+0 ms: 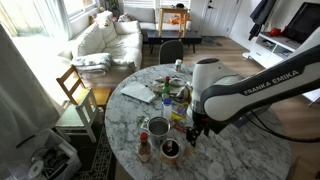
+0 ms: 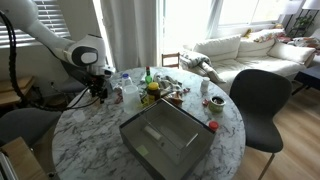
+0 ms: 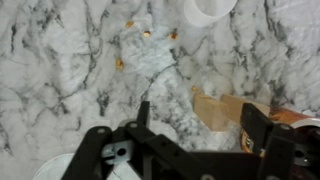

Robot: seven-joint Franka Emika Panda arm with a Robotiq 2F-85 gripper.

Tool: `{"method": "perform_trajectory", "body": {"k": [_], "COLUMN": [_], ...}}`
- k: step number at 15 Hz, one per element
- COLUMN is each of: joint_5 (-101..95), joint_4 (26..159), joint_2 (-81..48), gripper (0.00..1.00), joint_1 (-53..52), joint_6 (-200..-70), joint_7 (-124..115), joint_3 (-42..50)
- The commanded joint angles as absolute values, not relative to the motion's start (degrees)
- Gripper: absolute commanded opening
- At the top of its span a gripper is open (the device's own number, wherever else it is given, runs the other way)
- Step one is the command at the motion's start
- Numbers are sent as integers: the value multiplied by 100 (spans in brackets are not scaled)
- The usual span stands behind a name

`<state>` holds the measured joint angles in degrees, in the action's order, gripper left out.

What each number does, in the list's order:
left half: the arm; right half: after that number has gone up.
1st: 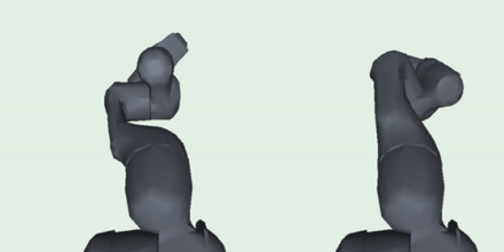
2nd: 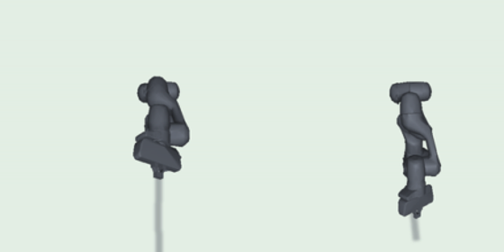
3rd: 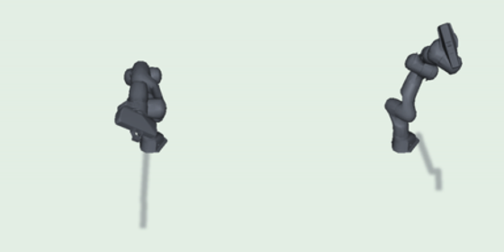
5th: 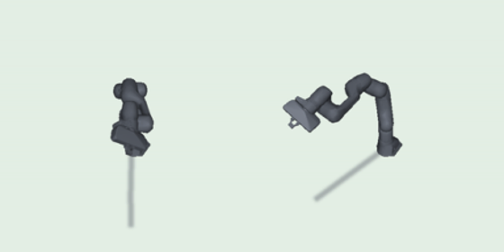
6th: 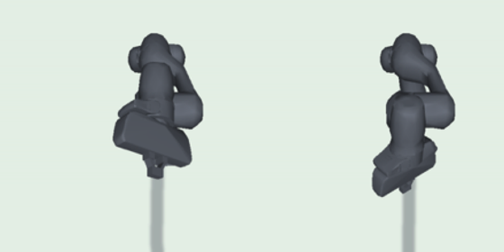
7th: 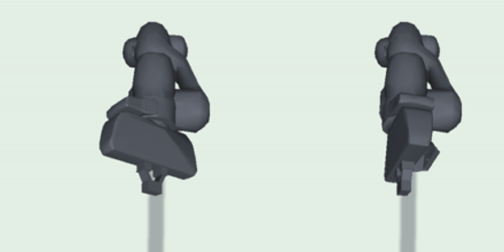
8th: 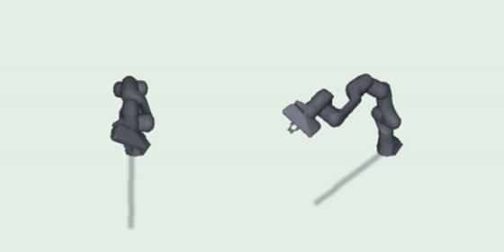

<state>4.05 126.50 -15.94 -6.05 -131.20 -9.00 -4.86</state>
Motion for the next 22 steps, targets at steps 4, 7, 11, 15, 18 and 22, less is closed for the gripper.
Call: {"method": "perform_trajectory", "body": {"k": [4,7,11,15,18,22], "joint_5": [361,461,398,356,335,738], "joint_4": [12762,12697,12653,12636,12634,12522], "joint_2": [-1201,-1271,-1453,-1460,-1479,-1714], "gripper": [100,100,100,100,100,100], "joint_1": [-723,-735,-785,-807,-817,-672], "joint_6": [-13159,-13163,-13138,-13110,-13112,-13196], "joint_7": [-1012,-886,-896,-897,-897,-642], "joint_3": [-520,-606,-651,-637,-638,-665]}}
